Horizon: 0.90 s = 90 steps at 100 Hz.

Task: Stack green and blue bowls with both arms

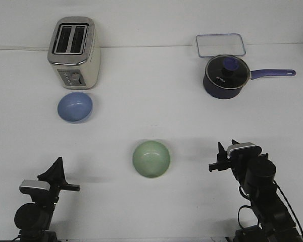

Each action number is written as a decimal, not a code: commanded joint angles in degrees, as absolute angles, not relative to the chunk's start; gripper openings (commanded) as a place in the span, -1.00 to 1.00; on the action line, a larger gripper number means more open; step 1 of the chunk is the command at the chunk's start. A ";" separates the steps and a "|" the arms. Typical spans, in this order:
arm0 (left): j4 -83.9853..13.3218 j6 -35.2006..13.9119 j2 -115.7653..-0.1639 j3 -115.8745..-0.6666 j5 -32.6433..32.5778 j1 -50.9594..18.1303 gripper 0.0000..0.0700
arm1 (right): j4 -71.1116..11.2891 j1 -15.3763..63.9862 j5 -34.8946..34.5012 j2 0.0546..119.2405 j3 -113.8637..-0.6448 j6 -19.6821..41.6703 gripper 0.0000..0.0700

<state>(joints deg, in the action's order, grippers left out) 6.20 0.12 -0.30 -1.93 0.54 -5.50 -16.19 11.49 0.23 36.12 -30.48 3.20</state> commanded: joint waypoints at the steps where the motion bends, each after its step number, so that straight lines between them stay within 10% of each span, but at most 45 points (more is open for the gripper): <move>1: 6.98 0.64 -0.19 -0.80 0.58 -5.50 -0.97 | -15.49 11.49 0.43 36.10 -30.61 2.76 -0.08; 51: 8.19 -0.32 -0.36 -4.95 -0.01 -5.50 -0.97 | -14.98 11.51 0.43 36.03 -30.61 2.96 -0.08; 90: -17.06 -4.80 -21.37 -35.83 -0.27 -5.48 -0.97 | -14.76 11.51 0.43 36.03 -30.61 2.98 -0.08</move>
<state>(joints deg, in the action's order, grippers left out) -13.43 -4.47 -16.86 -30.04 -0.01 -5.50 -15.55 11.49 0.23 35.88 -30.48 3.20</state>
